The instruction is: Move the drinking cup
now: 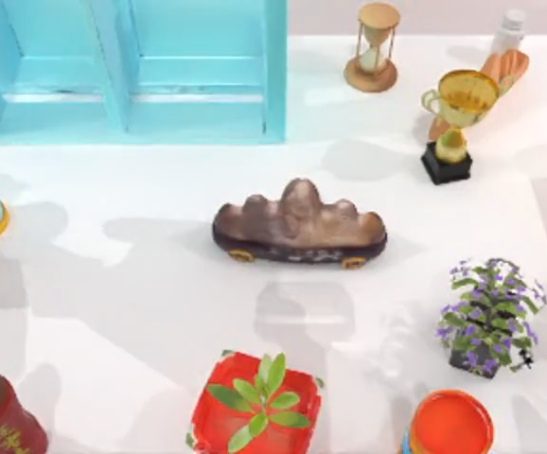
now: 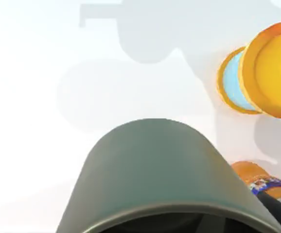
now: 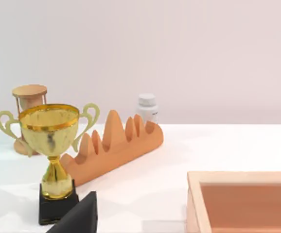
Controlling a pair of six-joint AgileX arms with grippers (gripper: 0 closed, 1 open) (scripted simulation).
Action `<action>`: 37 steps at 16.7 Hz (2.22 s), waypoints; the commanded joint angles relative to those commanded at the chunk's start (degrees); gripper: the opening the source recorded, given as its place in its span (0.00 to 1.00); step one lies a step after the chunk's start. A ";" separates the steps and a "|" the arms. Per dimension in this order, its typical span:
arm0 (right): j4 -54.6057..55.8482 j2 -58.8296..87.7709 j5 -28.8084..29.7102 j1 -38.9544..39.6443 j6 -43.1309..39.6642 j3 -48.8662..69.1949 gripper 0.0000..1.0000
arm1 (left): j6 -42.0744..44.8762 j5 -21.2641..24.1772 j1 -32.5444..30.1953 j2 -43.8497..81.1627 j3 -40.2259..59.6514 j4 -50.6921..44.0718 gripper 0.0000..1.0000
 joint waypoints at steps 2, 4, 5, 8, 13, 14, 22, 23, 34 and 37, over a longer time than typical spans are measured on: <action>0.00 0.00 0.00 0.00 0.00 0.00 1.00 | 3.54 -0.33 5.16 2.00 0.88 -1.61 0.00; 0.00 0.00 0.00 0.00 0.00 0.00 1.00 | 5.20 -0.81 8.68 5.03 0.71 -3.06 0.00; 0.00 0.00 0.00 0.00 0.00 0.00 1.00 | 5.73 -1.04 9.74 6.67 0.27 -3.68 0.00; 0.00 0.00 0.00 0.00 0.00 0.00 1.00 | 5.68 -1.52 11.01 10.98 -1.56 -5.07 0.00; 0.00 0.00 0.00 0.00 0.00 0.00 1.00 | 5.45 -1.62 10.95 12.46 -2.36 -5.47 0.00; 0.00 0.00 0.00 0.00 0.00 0.00 1.00 | 5.52 -1.66 10.77 12.34 -2.25 -5.35 0.00; 0.00 0.00 0.00 0.00 0.00 0.00 1.00 | 7.70 -2.88 17.19 15.27 -5.55 7.22 0.00; 0.00 0.00 0.00 0.00 0.00 0.00 1.00 | 7.09 -2.92 16.97 15.10 -6.56 8.47 0.00; 0.00 0.00 0.00 0.00 0.00 0.00 1.00 | 6.37 -1.60 11.80 17.09 -10.94 7.67 0.08; 0.00 0.00 0.00 0.00 0.00 0.00 1.00 | 6.37 -1.60 11.80 17.09 -10.94 7.67 0.30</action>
